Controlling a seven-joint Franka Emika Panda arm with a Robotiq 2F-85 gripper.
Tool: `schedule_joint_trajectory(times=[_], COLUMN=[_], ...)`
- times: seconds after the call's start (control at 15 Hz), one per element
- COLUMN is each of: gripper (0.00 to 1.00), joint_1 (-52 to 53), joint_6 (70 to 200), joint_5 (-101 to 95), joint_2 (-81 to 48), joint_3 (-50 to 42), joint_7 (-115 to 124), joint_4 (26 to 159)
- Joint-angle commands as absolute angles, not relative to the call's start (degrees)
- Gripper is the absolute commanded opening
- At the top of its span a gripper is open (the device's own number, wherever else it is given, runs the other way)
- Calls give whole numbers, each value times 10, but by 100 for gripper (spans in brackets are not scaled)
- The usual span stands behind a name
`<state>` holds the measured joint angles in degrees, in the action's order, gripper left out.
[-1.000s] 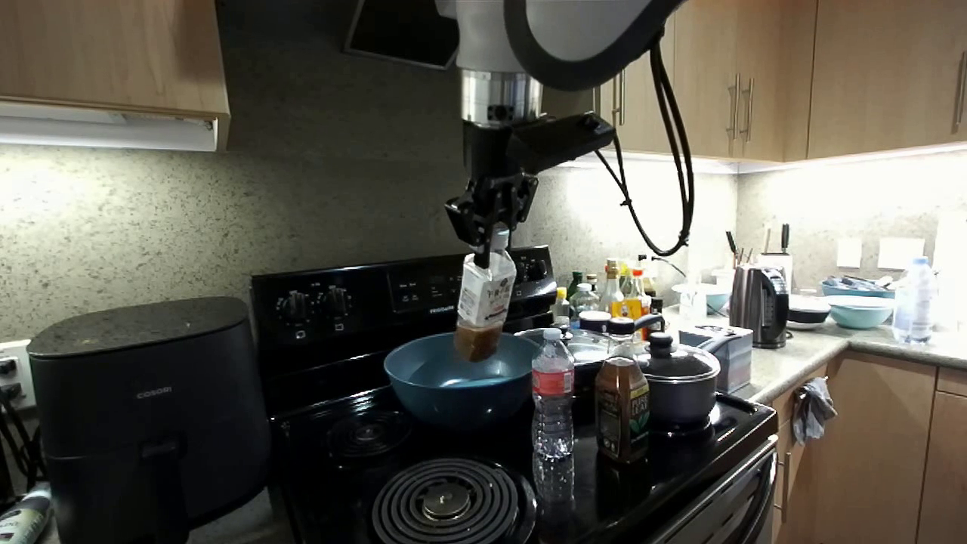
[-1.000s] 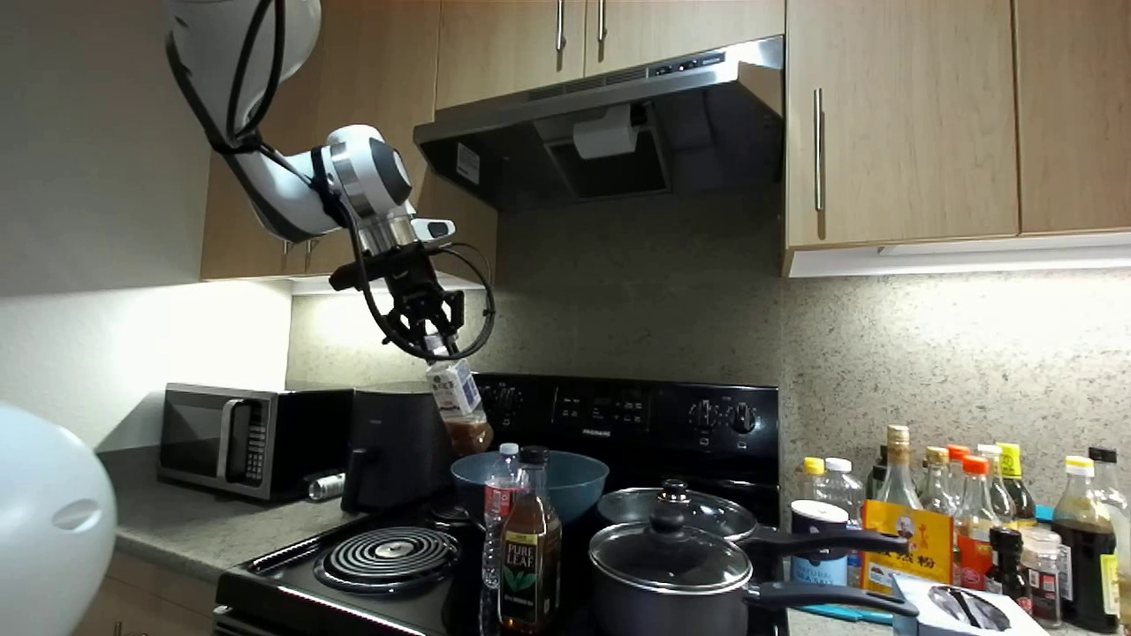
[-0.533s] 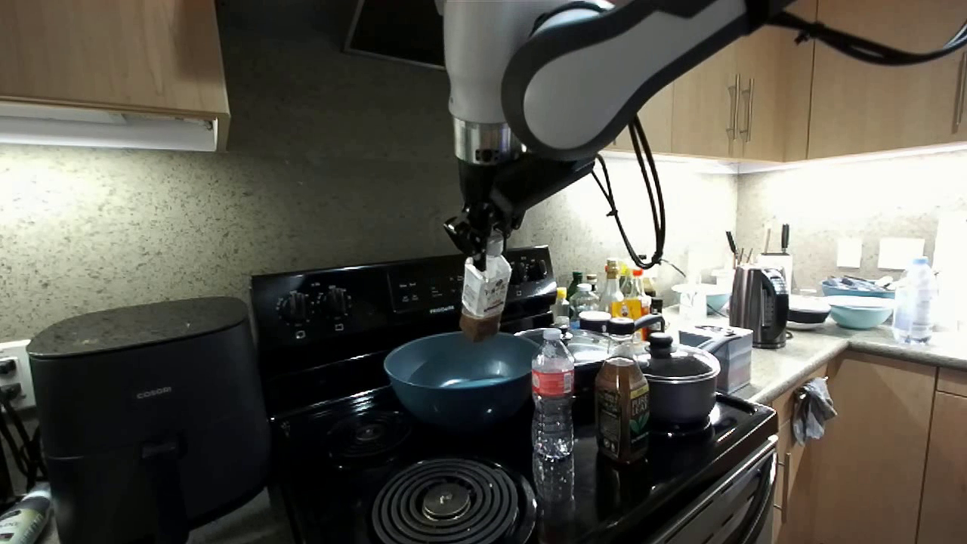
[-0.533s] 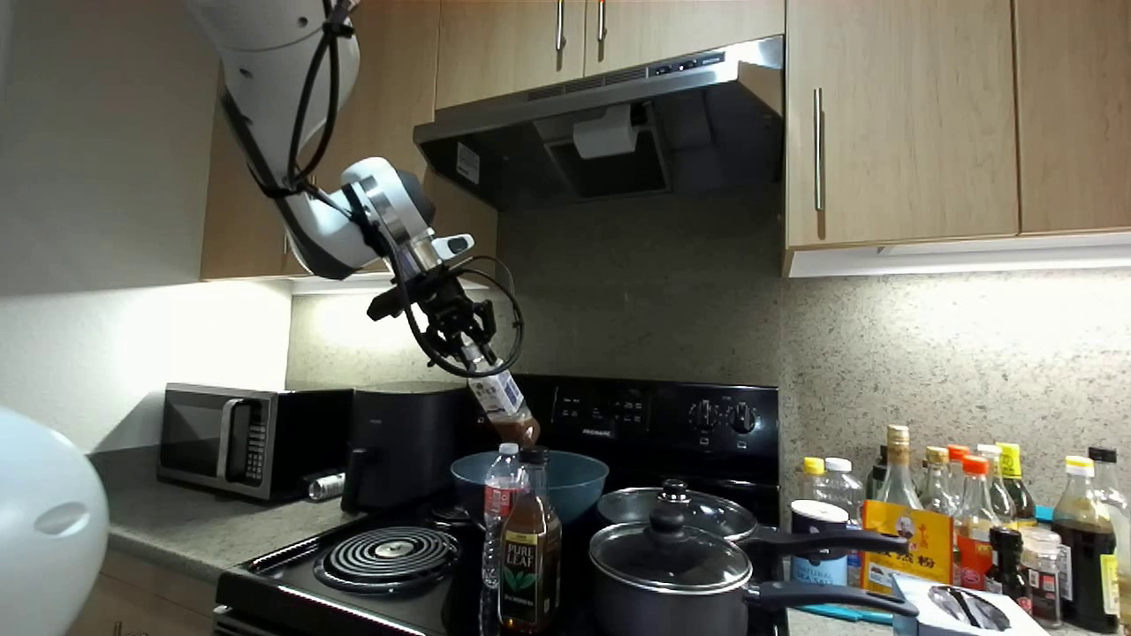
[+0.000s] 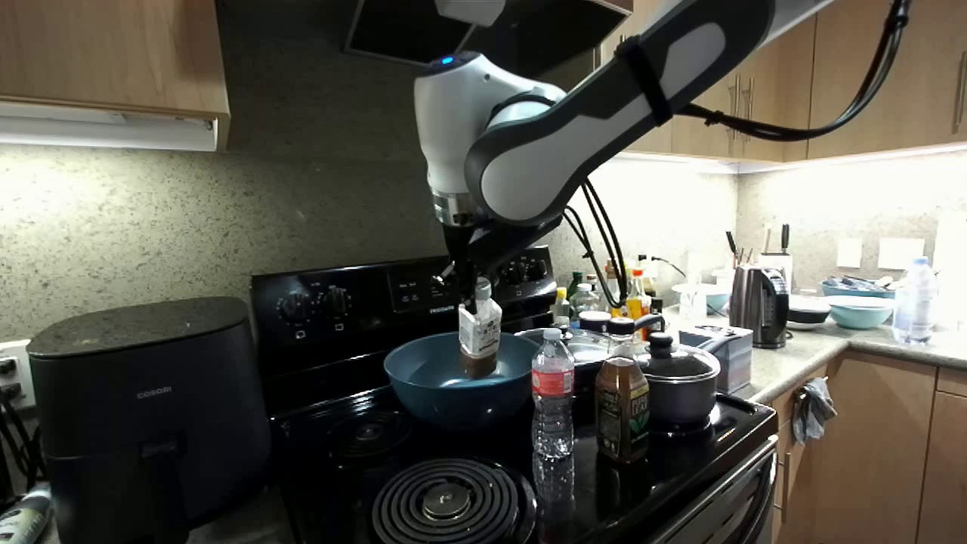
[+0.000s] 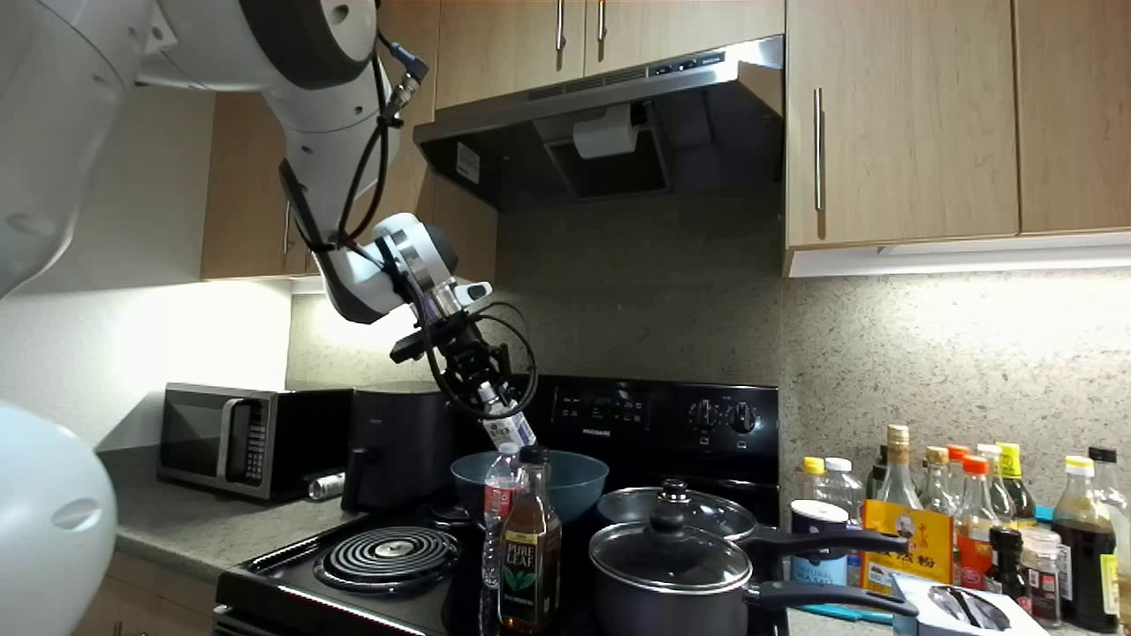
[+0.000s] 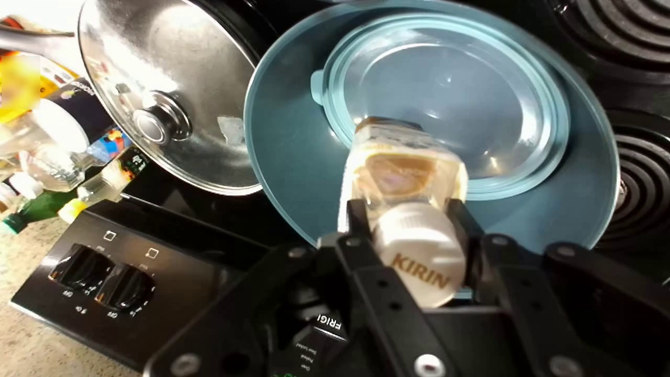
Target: Put the bottles on the stove into the blue bowl
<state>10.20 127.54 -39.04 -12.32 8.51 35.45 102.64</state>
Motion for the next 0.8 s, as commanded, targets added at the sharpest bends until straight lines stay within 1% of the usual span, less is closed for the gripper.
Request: schedule_joint_trajectory(times=[0.0,0.33,0.4,0.53,0.73], gripper=[14,14,62,70,89], joint_1=[123,129,129,129,127], joint_6=[1244,1212,1209,1201,1193], joint_5=[-388,-363,-362,-359,-350], joint_2=[-161,-185,-185,-181,-172], joint_3=[67,54,52,50,47], joint_7=[347,323,322,321,320], joint_4=[986,970,968,967,967])
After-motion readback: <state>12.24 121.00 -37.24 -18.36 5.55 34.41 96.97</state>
